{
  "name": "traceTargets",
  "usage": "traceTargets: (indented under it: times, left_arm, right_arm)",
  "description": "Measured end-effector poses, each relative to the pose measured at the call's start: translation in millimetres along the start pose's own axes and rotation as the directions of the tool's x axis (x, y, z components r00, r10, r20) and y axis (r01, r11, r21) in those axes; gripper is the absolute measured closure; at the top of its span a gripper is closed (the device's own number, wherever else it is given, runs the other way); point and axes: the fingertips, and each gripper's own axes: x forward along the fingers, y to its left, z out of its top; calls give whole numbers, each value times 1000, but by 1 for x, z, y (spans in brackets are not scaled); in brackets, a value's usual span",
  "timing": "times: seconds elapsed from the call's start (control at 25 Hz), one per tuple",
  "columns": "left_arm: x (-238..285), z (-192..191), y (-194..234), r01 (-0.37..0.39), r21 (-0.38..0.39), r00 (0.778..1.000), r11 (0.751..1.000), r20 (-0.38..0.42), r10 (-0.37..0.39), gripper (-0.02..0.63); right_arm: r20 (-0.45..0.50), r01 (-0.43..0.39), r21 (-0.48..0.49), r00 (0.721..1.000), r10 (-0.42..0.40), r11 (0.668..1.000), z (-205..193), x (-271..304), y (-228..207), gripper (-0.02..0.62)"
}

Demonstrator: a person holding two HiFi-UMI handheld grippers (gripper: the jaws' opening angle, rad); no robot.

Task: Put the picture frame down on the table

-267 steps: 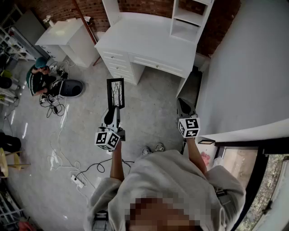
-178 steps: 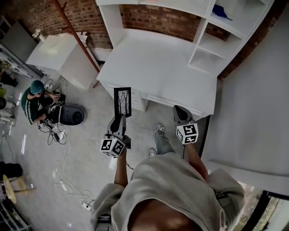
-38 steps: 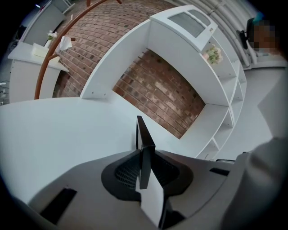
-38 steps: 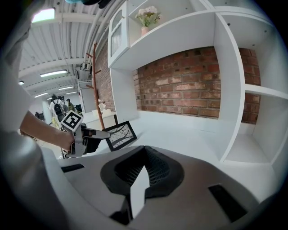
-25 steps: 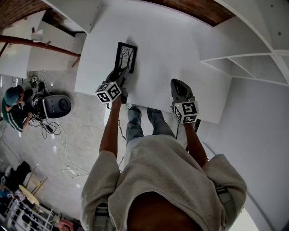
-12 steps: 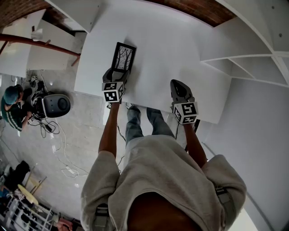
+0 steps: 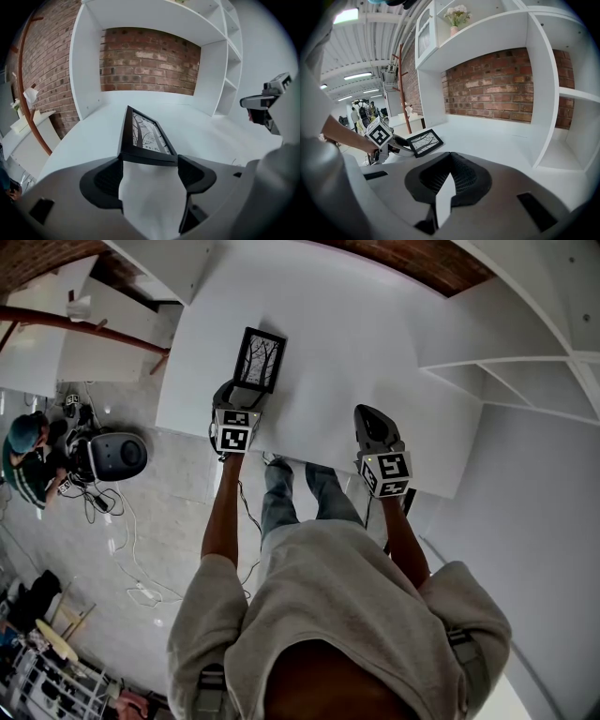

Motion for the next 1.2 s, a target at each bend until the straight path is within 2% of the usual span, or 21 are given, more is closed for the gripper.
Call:
traceTargets:
  times: [0.28,0.56,0.72,0.88,0.92,1.08,1.12,1.2]
  left_arm:
    - [-8,-15,-1,8,-23,1000,1000,-28,-9,242]
    - [-15,-19,2,-17,-34,1000,999,-16,16,243]
    - [-22,-14,3,-29,-46,999,999,20,30,244]
    - [-39,4,2,-44,-48,995,998,89,48,247]
    - [-45,9,1,-49,-49,992,998,112,54,262]
    - [-70,31,2,-99,-31,973,995,208,104,431]
    - [-76,36,2,-106,-31,967,994,229,110,496]
    - [-87,44,2,-111,-39,957,993,264,117,560]
  right_arm:
    - [4,-10,0,1000,10,1000,3,0,3,571]
    - [5,-20,-6,1000,20,1000,4,2,7,571]
    - [8,-29,-12,1000,29,1000,5,5,11,571]
    - [16,-39,-22,999,39,999,11,4,15,571]
    - [19,-41,-24,999,42,999,12,4,16,571]
    - [33,-52,-35,998,53,998,19,3,21,571]
    - [37,-54,-39,998,56,998,21,3,22,571]
    - [47,-57,-47,997,60,997,26,2,25,571]
